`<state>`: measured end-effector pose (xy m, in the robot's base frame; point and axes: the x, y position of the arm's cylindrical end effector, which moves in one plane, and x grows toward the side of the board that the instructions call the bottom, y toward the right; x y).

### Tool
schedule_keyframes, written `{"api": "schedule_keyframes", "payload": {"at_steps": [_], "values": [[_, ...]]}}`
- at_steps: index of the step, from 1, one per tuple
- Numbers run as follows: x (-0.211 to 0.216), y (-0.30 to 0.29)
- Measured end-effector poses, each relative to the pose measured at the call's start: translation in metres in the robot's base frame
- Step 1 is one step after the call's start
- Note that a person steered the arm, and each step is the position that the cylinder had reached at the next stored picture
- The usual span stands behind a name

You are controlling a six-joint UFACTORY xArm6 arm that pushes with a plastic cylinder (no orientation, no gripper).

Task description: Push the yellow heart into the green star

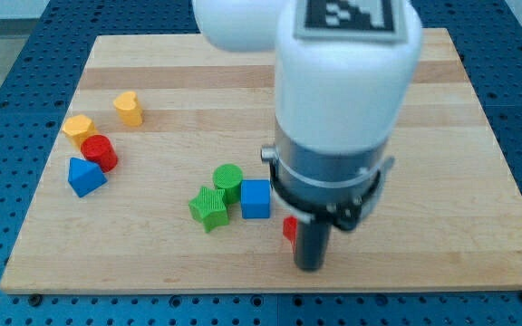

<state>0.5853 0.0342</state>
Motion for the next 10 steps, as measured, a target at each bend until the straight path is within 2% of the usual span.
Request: {"api": "schedule_keyframes", "payload": {"at_steps": [1, 2, 3, 4, 5, 6, 8, 9, 10], "values": [[-0.013, -0.015], [-0.041, 0.076], [-0.145, 0.105], [-0.232, 0.062], [-0.285, 0.007], [-0.330, -0.023], [-0.385, -0.089], [-0.393, -0.118], [-0.391, -0.178]]}}
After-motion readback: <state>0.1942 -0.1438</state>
